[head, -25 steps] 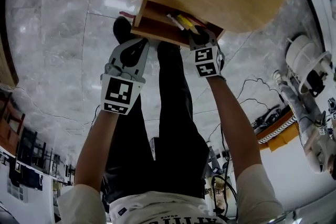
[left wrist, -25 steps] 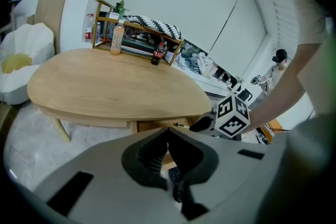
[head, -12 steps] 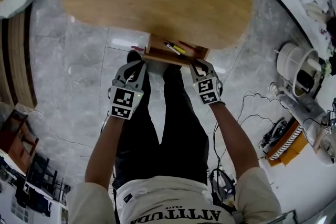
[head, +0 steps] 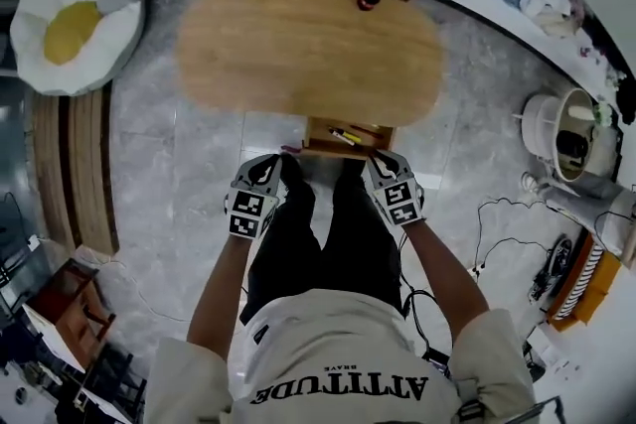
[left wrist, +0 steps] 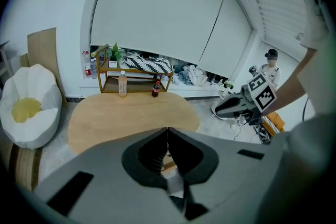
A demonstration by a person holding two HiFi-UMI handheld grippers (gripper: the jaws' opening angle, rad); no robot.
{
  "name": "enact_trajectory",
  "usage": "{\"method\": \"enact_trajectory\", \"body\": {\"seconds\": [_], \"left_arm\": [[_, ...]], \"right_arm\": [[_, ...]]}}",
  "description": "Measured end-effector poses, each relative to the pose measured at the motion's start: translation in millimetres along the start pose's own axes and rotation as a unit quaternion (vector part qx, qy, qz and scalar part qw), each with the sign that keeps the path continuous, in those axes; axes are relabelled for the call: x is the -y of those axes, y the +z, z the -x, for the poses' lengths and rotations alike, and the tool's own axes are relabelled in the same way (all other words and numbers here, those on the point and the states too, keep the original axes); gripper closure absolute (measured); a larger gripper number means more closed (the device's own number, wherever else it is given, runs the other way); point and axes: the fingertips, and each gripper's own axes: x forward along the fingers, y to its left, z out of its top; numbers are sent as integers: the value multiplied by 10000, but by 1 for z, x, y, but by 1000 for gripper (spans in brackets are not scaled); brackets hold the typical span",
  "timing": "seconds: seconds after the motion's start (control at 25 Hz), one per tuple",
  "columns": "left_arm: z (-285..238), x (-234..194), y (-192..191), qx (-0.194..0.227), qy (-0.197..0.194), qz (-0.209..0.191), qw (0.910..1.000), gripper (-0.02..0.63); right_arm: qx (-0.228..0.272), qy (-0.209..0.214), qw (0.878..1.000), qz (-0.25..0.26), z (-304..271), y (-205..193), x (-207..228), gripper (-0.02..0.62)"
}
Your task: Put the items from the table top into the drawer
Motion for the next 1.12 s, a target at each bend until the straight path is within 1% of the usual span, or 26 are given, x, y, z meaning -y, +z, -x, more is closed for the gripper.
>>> {"method": "enact_trajectory", "body": {"seconds": [0.16, 0.32, 0.48, 0.64, 0.72, 0.8, 0.96, 1.04, 1.12], "left_arm": [[44, -7, 18, 68, -38, -182, 9998, 584], [80, -5, 37, 118, -271, -404, 9987, 584], [107, 9, 54, 259, -460, -593, 9968, 584], [125, 31, 73, 468, -574, -740, 9945, 584], [133, 48, 83, 568, -583, -820, 9933, 584], [144, 69, 91, 688, -601, -850, 9922, 584], [163, 110, 90, 940, -551, -967, 9893, 584], [171, 126, 81, 1039, -428, -895, 9896, 584], [182, 142, 67, 1120, -300, -699, 9908, 584]], "right_arm": [[214, -324, 9991, -159, 44, 22, -6, 534], [604, -700, 9949, -405, 98, 48, -4, 552], [1094, -1119, 9847, -770, 158, 62, 3, 565], [1466, -1412, 9727, -1118, 212, 56, 9, 572], [1561, -1430, 9707, -1132, 237, 48, 8, 575], [1632, -1352, 9713, -1083, 259, 38, 1, 577], [1822, -1228, 9710, -938, 296, 18, -14, 577], [1954, -1201, 9689, -933, 314, 8, -22, 577], [2010, -1174, 9681, -932, 332, -7, -32, 577]]}}
